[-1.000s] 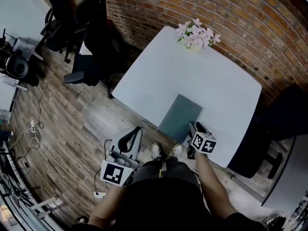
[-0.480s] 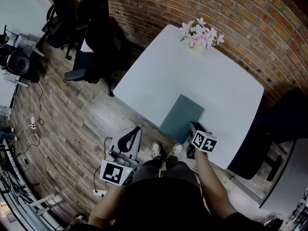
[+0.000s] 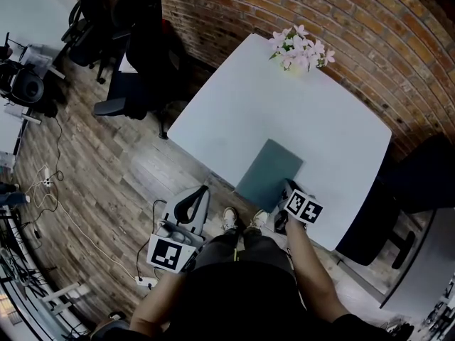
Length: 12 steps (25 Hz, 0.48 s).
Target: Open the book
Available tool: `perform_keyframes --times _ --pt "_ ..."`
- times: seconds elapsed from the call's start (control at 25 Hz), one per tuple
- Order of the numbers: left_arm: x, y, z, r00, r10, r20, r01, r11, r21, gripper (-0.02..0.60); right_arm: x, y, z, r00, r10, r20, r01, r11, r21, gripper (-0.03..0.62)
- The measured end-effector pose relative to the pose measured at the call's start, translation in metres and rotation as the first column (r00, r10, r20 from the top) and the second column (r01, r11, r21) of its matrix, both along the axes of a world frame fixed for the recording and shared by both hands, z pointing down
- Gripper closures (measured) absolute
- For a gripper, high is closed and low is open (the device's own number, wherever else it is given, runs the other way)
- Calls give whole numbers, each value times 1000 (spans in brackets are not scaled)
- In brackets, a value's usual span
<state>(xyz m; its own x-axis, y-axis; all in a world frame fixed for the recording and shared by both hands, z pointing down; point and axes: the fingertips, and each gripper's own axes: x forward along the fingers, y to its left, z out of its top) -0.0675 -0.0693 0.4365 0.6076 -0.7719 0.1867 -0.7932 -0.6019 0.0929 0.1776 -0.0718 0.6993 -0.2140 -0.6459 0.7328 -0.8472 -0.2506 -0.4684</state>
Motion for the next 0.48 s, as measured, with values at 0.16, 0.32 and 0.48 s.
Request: perform_keyframes --times 0.16,0.32,0.48 --pt "0 -3 -4 1000 13 -6 -13 1000 24 555 0 1 -4 998 6 56 -8 999 39 502" --pt "5 -3 1 1000 21 -4 -21 1000 0 555 1 1 -7 999 -2 51 -1 998 56 509" --pt "10 -6 -4 999 38 -7 -38 999 34 555 1 -1 -15 999 -16 38 12 995 96 522"
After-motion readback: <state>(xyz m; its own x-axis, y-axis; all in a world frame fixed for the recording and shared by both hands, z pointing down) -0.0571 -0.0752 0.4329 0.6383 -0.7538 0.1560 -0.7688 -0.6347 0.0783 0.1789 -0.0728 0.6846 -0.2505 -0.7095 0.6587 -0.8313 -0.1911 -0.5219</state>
